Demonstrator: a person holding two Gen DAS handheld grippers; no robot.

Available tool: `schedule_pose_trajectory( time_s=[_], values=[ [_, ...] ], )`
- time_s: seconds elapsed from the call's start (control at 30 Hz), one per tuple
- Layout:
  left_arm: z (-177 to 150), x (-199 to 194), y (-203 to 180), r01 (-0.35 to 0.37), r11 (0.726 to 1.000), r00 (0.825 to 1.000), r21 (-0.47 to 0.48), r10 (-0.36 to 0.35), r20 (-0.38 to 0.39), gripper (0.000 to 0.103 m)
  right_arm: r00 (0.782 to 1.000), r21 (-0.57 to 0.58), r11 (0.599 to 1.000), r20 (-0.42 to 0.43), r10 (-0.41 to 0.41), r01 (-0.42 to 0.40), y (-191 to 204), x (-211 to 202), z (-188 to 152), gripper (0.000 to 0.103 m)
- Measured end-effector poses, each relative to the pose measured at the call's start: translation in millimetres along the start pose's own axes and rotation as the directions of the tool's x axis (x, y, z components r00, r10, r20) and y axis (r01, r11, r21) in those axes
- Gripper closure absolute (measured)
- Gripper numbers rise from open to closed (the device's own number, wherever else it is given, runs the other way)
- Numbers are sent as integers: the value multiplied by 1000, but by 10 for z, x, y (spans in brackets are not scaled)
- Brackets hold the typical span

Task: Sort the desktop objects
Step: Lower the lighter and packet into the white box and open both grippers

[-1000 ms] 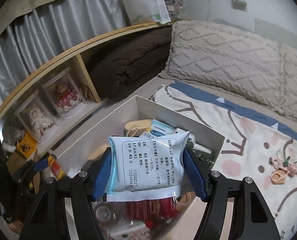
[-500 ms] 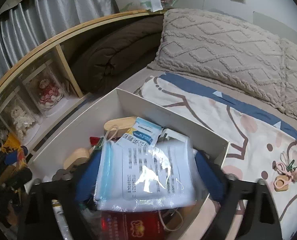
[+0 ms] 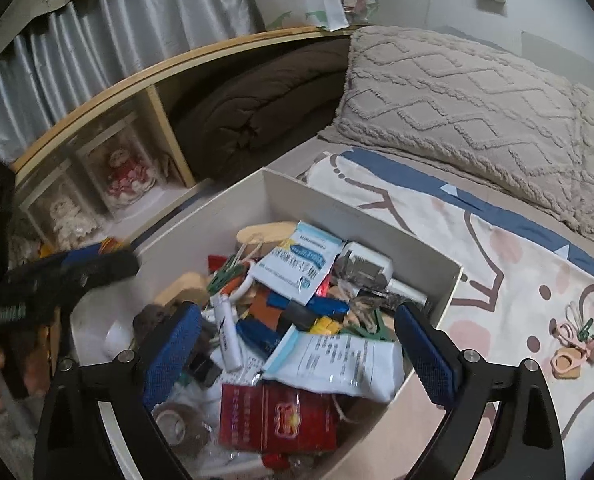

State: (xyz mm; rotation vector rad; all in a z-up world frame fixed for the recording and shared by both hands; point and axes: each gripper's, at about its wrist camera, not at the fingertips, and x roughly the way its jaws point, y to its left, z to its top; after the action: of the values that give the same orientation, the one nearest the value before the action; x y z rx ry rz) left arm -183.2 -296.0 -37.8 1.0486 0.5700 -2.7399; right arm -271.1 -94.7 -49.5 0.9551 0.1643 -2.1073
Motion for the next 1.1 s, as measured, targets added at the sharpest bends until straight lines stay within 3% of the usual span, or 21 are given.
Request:
schedule_pose_trajectory(
  time_s=[0.2,0.63,0.87,0.93,0.97,1.1],
  values=[
    [83,130,63,-7,988,1000,-156,2,-30,22,1000,-22,1000,-16,21,-22,27,-45,-116,6],
    [191,582,-31,-72,956,991,-286,37,-127,22,998,-31,997,-20,65,-65,-31,-77,-218,6],
    [204,601,42,-163,937,986,-310,143,-89,22,996,-11,996,-20,86,-86,-76,-82,-247,6],
    [197,581,59,-168,935,986,-311,154,-66,14,996,-10,996,-20,86,-86,-82,-85,-250,6],
    [192,561,79,-162,933,987,-322,152,-57,1,996,-12,996,-19,87,-87,-82,-92,-256,6],
    [165,450,121,-151,920,988,-363,155,-18,0,996,-14,996,-10,89,-89,-97,-116,-281,6]
  ],
)
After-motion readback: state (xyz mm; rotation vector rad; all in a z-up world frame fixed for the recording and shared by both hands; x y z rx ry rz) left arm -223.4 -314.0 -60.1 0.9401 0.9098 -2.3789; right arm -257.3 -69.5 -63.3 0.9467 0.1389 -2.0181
